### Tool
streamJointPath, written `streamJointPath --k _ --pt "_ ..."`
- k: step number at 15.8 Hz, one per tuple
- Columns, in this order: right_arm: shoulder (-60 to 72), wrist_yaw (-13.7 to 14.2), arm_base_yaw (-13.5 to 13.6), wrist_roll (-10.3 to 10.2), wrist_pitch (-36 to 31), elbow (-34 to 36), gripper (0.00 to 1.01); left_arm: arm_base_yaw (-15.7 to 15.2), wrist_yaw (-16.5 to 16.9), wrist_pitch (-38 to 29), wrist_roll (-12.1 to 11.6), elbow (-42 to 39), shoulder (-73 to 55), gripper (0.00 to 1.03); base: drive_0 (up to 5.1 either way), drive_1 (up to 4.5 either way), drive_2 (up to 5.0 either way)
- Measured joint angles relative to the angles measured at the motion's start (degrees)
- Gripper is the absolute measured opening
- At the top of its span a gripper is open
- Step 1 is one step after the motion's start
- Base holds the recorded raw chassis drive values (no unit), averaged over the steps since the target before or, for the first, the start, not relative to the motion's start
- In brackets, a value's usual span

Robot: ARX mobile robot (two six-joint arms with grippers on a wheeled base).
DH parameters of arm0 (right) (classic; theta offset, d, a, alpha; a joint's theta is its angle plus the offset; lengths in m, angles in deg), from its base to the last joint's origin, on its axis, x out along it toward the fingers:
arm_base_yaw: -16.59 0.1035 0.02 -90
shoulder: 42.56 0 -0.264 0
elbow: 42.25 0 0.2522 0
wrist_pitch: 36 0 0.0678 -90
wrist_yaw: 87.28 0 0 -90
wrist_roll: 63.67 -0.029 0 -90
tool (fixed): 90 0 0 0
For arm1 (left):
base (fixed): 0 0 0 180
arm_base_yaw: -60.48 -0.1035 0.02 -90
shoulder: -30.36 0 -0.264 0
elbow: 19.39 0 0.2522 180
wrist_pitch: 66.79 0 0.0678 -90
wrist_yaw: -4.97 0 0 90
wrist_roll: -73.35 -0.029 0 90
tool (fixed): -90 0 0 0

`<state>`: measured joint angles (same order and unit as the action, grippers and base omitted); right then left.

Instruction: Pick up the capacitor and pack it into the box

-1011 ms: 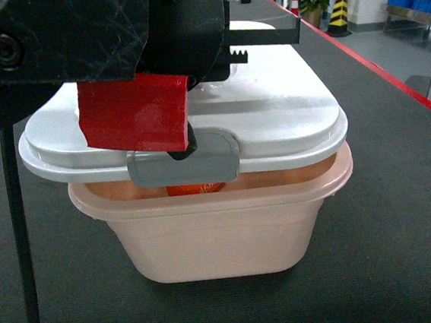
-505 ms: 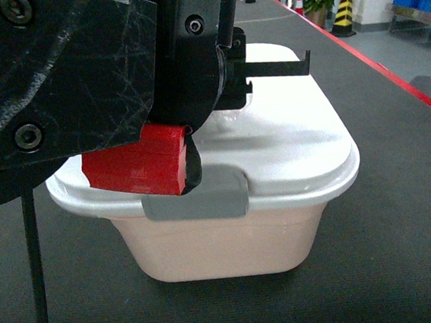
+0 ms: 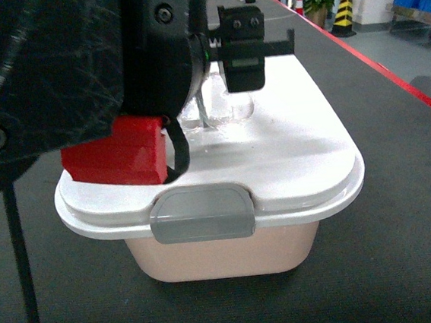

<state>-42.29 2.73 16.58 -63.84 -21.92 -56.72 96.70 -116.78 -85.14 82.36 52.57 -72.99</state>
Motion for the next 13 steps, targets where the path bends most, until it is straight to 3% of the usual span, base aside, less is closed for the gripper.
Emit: streamJointPath --k 2,3,4,6,8,11,13 --pt "0.0 0.0 0.0 0.0 0.0 0.0 0.98 -0.7 -0.2 -2.4 0.0 -0.5 1.0 0.76 0.0 0.0 0.0" --pt "0.0 0.0 0.0 0.0 0.0 0.0 0.98 -3.0 0.7 -8.6 0.1 -2.5 5.8 1.0 0.0 0.0 0.0" --pt "0.0 0.0 0.0 0.0 0.0 0.0 0.98 -7.8 1.6 -11.3 0.2 -8.7 14.0 0.98 0.0 0.0 0.0" --pt "0.0 0.0 0.0 0.0 0.0 0.0 0.98 -10.7 2.5 -12.3 -0.9 -15.5 21.8 0.98 0.0 0.0 0.0" --pt "0.0 0.0 0.0 0.0 0.0 0.0 0.98 -12.3 2.9 -12.9 -3.3 -22.1 31.2 0.98 0.0 0.0 0.0" --pt "0.0 0.0 0.0 0.0 0.0 0.0 0.98 -14.2 3.3 -11.1 -9.6 -33.8 48.7 0.98 0.0 0.0 0.0" --pt "0.0 0.0 0.0 0.0 0.0 0.0 0.98 -14.4 3.1 -11.6 -11.1 -34.4 51.8 0.98 0.0 0.0 0.0"
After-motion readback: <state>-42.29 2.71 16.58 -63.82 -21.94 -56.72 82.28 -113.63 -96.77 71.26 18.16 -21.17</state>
